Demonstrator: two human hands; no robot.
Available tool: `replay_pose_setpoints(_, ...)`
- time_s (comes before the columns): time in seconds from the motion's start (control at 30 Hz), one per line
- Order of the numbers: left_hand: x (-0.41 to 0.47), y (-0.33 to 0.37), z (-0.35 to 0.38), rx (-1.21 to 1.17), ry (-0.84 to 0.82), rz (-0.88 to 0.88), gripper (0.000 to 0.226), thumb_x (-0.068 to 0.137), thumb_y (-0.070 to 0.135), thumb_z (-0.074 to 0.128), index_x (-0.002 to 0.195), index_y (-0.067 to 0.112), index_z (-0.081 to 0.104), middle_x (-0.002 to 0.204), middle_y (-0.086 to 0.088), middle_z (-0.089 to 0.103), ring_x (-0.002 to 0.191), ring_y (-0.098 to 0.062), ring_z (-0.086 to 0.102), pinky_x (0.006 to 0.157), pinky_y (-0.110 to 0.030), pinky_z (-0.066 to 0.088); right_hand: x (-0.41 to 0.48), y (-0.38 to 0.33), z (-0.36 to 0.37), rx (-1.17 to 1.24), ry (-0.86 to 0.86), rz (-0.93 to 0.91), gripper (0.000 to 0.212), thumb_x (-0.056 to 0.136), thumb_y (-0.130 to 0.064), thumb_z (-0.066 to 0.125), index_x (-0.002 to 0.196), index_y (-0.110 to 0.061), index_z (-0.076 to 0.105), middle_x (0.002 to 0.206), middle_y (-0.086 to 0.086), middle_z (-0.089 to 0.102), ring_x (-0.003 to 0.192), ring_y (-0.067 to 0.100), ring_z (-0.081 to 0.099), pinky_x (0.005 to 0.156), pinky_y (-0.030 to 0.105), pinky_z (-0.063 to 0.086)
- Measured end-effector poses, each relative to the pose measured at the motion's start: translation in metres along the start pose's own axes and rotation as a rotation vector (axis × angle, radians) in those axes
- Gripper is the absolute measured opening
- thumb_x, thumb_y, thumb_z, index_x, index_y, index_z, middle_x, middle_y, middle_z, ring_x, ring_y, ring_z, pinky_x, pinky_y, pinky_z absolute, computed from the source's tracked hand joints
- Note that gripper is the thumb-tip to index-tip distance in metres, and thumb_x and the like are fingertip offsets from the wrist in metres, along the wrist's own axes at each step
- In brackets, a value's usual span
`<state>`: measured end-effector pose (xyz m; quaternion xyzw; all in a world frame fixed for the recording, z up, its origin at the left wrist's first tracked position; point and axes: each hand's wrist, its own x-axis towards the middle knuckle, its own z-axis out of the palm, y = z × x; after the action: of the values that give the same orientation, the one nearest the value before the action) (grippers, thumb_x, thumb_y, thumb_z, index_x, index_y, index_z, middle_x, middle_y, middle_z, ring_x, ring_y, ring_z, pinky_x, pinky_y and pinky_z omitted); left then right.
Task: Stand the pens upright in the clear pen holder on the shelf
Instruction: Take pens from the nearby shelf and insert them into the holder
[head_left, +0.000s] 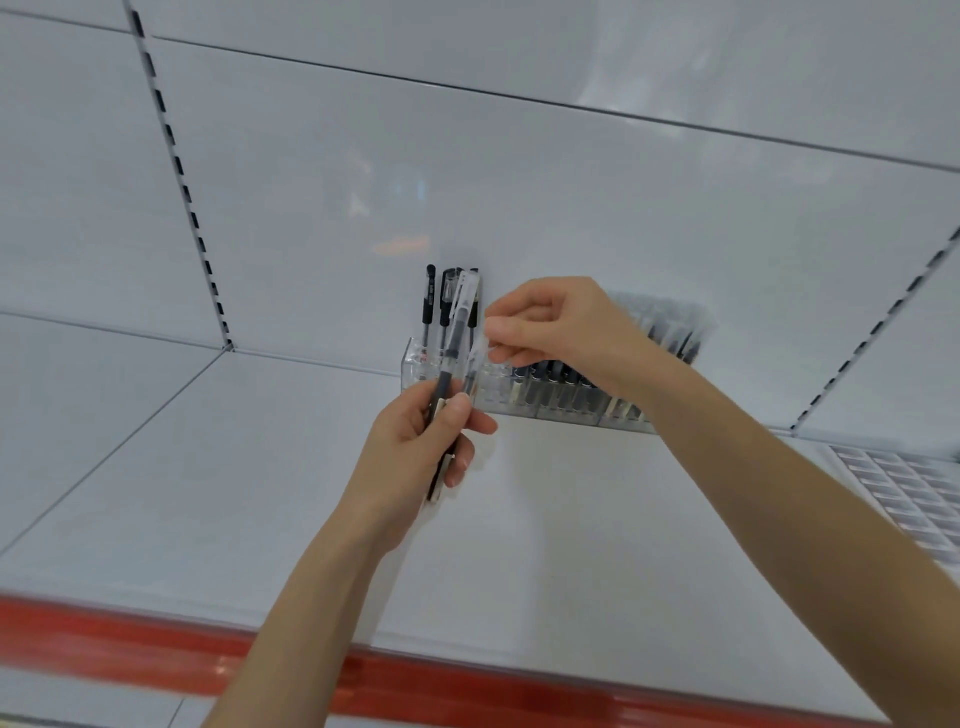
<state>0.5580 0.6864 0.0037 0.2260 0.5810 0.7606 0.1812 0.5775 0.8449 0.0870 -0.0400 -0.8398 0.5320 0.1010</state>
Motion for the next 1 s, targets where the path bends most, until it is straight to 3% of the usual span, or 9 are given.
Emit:
replay_pose_setpoints(0.1,0.0,0.0,0.0,0.001,0.022,0.0,0.013,0.095,0.014,0.045,0.097,0.012,0.057,0.074,0.0,0.068,0.047,-0.008,0.05,0.044,-0.017,0.041,0.002,-0.002,0.0,0.007,0.014,-0.005,0.005,0.08,-0.006,0.067,0.081,-0.011,0.065,0.068,0.004,0.069,0.064,0.012,0.068,0.065,0.021,0.058)
replay_pose_setpoints(0.2,0.0,-0.001,-0.006,0.027,0.1,-0.02,0.017,0.096,0.018,0.043,0.099,0.016,0.059,0.083,-0.004,0.064,0.06,-0.006,0.061,0.053,-0.019,0.051,0.011,-0.008,-0.013,-0.001,0.192,-0.045,0.013,0.081,0.003,0.061,0.084,-0.009,0.062,0.076,0.007,0.067,0.063,0.011,0.067,0.065,0.021,0.058)
replay_pose_setpoints(0.27,0.001,-0.003,-0.012,0.086,0.175,-0.013,0.018,0.097,0.017,0.043,0.102,0.016,0.059,0.078,-0.002,0.057,0.058,-0.006,0.056,0.051,-0.018,0.05,0.021,-0.012,-0.03,-0.028,0.358,-0.117,0.015,0.081,0.004,0.058,0.086,-0.01,0.062,0.077,0.005,0.066,0.064,0.01,0.066,0.066,0.021,0.057)
replay_pose_setpoints(0.4,0.001,-0.005,-0.018,0.157,0.268,0.0,0.016,0.096,0.016,0.045,0.098,0.02,0.061,0.054,0.01,0.034,0.041,-0.004,0.033,0.04,-0.016,0.03,0.045,-0.009,-0.049,-0.283,0.548,-0.229,0.02,0.081,0.001,0.056,0.091,-0.012,0.067,0.081,0.0,0.066,0.076,0.017,0.067,0.079,0.029,0.056)
replay_pose_setpoints(0.5,-0.001,-0.004,-0.018,0.173,0.287,0.001,0.017,0.095,0.021,0.047,0.088,0.018,0.062,0.049,0.012,0.028,0.041,-0.006,0.026,0.038,-0.015,0.023,0.058,-0.001,-0.045,-0.434,0.522,-0.245,0.023,0.082,0.0,0.056,0.099,-0.008,0.068,0.094,0.001,0.067,0.085,0.013,0.063,0.086,0.022,0.051)
replay_pose_setpoints(0.63,-0.002,-0.002,-0.019,0.09,0.29,-0.041,0.025,0.098,0.024,0.04,0.092,0.023,0.064,0.05,0.012,0.029,0.04,-0.004,0.024,0.04,-0.016,0.019,0.062,0.007,-0.036,-0.52,0.484,-0.288,0.022,0.084,-0.004,0.057,0.104,-0.006,0.067,0.102,0.005,0.068,0.087,0.007,0.057,0.077,0.0,0.042)
replay_pose_setpoints(0.77,-0.003,-0.002,-0.02,0.079,0.275,-0.055,0.024,0.097,0.019,0.042,0.091,0.023,0.065,0.053,0.009,0.035,0.043,-0.006,0.03,0.043,-0.018,0.025,0.064,0.006,-0.034,-0.554,0.473,-0.323,0.02,0.085,-0.01,0.059,0.102,-0.004,0.068,0.102,0.009,0.069,0.087,0.008,0.057,0.085,0.013,0.043)
replay_pose_setpoints(1.0,-0.003,-0.004,-0.021,0.094,0.258,-0.029,0.019,0.094,0.012,0.048,0.1,0.018,0.065,0.065,0.004,0.055,0.046,-0.005,0.042,0.047,-0.017,0.038,0.068,0.007,-0.037,-0.581,0.493,-0.315,0.017,0.086,-0.006,0.058,0.098,-0.002,0.068,0.099,0.012,0.069,0.085,0.01,0.056,0.082,0.014,0.042)
